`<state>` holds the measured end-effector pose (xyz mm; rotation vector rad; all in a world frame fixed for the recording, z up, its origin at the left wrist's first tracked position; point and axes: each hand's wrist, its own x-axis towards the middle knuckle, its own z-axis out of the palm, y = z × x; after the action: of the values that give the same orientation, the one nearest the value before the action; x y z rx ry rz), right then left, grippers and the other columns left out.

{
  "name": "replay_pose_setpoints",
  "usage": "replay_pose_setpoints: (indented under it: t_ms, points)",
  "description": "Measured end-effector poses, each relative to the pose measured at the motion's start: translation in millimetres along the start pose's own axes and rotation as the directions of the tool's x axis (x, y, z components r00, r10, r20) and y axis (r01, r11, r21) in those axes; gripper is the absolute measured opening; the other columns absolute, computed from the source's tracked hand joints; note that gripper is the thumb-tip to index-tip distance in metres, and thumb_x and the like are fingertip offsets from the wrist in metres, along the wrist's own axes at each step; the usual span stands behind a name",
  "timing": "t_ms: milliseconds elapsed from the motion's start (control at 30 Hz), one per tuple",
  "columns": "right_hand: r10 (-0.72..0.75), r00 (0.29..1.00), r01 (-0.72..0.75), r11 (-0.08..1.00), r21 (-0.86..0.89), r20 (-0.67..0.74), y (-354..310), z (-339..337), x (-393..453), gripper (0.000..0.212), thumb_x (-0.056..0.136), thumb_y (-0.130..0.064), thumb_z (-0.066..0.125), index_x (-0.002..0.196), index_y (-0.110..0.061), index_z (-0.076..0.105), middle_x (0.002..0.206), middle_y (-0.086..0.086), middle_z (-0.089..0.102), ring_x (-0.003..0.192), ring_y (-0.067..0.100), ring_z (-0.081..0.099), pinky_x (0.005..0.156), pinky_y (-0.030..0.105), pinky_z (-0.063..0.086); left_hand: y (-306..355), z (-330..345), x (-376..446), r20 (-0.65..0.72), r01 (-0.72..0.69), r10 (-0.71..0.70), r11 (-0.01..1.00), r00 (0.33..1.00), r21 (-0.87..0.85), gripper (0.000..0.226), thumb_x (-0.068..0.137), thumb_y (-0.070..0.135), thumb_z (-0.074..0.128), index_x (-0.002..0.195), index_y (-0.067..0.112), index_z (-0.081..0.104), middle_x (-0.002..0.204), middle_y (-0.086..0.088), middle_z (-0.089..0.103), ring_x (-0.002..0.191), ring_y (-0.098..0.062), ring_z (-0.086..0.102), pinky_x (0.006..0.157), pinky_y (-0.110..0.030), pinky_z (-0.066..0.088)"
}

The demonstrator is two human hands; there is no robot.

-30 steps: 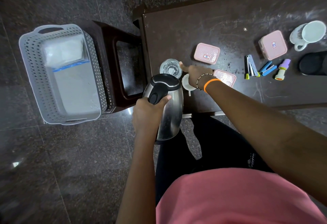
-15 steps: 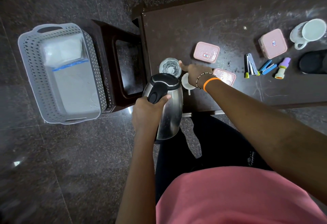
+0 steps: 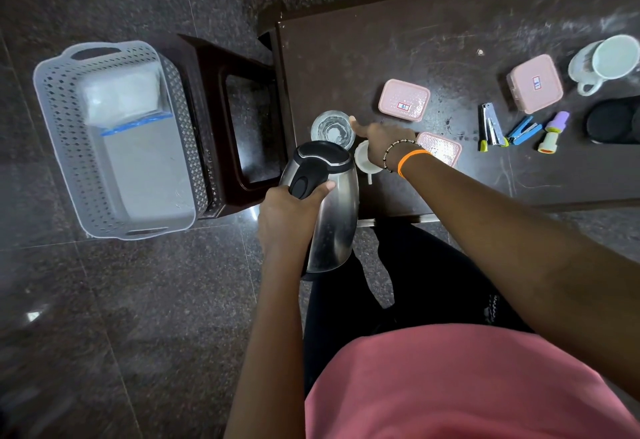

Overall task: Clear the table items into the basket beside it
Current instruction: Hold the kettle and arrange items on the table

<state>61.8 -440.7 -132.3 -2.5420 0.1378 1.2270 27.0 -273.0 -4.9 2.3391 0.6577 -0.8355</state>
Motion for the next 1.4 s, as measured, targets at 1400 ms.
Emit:
replay_pose_setpoints:
  t_ms: [1400]
  points:
    - [-0.038, 0.999, 0.038, 0.999, -0.024, -0.011, 7.2, 4.6, 7.9, 0.072, 0.086, -0.009, 0.044, 0.144, -0.04, 0.015, 0.127, 0.014, 0.055, 0.116, 0.036, 0.053, 0.089, 0.042, 0.046, 0.3, 3.8, 0.7, -0.009, -0.001, 0.001, 1.0, 1.0, -0.015, 0.048, 0.067, 0.055, 0.073, 0.073, 0.009, 0.061, 0.064, 0.003, 0.059, 0.066, -0.018, 0.059, 0.062, -0.028, 0.044]
